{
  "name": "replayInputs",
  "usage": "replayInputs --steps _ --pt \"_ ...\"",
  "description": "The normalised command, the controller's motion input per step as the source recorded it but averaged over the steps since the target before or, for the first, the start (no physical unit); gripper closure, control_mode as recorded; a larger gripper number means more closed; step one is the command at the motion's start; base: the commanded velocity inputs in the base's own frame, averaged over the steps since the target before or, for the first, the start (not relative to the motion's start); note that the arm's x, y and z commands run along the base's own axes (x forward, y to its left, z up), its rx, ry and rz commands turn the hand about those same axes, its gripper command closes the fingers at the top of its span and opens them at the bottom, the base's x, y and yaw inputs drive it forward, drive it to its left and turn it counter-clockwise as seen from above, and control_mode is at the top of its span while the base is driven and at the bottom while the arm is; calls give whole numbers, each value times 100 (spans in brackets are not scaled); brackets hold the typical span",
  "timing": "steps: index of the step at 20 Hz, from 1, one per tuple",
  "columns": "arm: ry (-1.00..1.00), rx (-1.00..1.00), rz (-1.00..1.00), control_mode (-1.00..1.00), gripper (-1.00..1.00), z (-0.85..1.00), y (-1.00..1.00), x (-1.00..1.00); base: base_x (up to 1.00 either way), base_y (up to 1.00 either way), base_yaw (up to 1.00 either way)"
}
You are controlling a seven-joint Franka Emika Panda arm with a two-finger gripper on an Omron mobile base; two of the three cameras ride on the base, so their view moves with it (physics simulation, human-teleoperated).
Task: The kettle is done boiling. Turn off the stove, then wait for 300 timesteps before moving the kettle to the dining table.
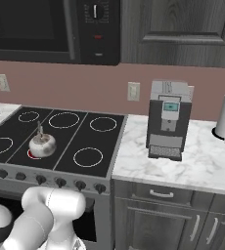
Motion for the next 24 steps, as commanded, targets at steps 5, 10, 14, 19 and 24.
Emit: replayInputs --steps 5,10,14,19,24 --pt "0 -19 10 -100 -100 -13 31 -17 0 0 0" --pt "0 -19 9 -100 -100 -16 28 -14 0 0 0" --pt "0 -19 8 -100 -100 -20 26 -12 0 0 0" --pt "1 -19 8 -100 -100 -22 21 -9 0 0 0" --pt "3 -18 8 -100 -100 -26 19 -3 0 0 0"
